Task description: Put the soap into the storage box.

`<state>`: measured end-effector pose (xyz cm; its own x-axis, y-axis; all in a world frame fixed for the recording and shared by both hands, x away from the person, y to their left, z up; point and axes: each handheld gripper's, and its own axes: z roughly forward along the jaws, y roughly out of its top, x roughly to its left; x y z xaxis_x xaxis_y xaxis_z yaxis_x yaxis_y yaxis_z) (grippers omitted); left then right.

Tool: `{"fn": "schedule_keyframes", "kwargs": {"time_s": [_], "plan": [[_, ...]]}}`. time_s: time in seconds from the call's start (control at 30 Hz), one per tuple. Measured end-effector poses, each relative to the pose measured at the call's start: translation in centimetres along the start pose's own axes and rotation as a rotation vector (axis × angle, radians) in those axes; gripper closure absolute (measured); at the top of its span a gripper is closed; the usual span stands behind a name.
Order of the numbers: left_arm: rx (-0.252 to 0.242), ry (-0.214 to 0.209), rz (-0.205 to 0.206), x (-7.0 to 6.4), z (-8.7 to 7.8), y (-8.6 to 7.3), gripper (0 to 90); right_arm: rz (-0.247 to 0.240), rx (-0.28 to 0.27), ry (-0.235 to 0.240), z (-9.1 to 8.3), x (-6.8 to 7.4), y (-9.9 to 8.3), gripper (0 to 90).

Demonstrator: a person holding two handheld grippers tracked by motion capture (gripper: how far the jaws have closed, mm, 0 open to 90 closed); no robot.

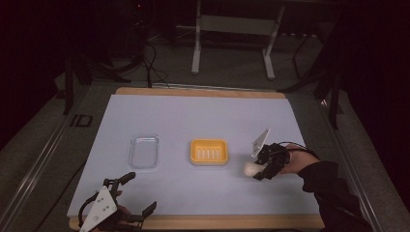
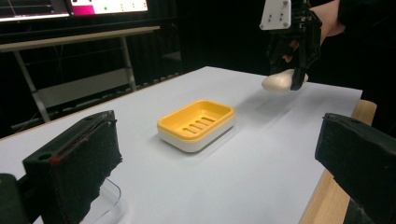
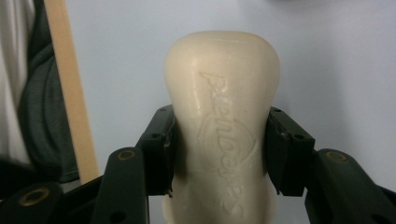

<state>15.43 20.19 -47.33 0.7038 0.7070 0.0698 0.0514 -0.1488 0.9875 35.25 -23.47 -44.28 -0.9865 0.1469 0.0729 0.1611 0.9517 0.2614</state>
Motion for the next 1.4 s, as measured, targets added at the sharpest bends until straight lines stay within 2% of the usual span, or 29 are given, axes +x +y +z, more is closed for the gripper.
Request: {"fn": "schedule_keyframes", "kwargs": {"time_s": [0.17, 0.5, 0.63, 0.97, 1.2, 1.4], "plan": [[0.002, -0.002, 0.003, 0.0, 0.0, 0.0, 0.1, -0.028, 0.033, 0.011, -0.1, 0.2, 0.6, 49.7], [0.005, -0.003, 0.003, 0.0, 0.0, 0.0, 0.1, -0.098, 0.035, 0.027, -1.2, 0.9, 2.2, 49.6], [0.007, -0.004, 0.005, 0.0, 0.0, 0.0, 0.1, -0.142, 0.046, 0.034, -1.3, 1.1, 3.3, 49.7], [0.007, -0.005, 0.004, -0.1, 0.0, 0.0, 0.1, -0.173, 0.054, 0.027, -2.0, 1.0, 5.2, 49.7], [0.009, -0.006, 0.005, 0.0, 0.0, 0.0, 0.1, -0.199, 0.068, 0.036, -2.1, 0.9, 6.5, 49.7], [0.011, -0.009, 0.004, 0.0, 0.0, -0.1, 0.1, -0.214, 0.070, 0.024, -2.1, 0.6, 7.5, 49.6]]}}
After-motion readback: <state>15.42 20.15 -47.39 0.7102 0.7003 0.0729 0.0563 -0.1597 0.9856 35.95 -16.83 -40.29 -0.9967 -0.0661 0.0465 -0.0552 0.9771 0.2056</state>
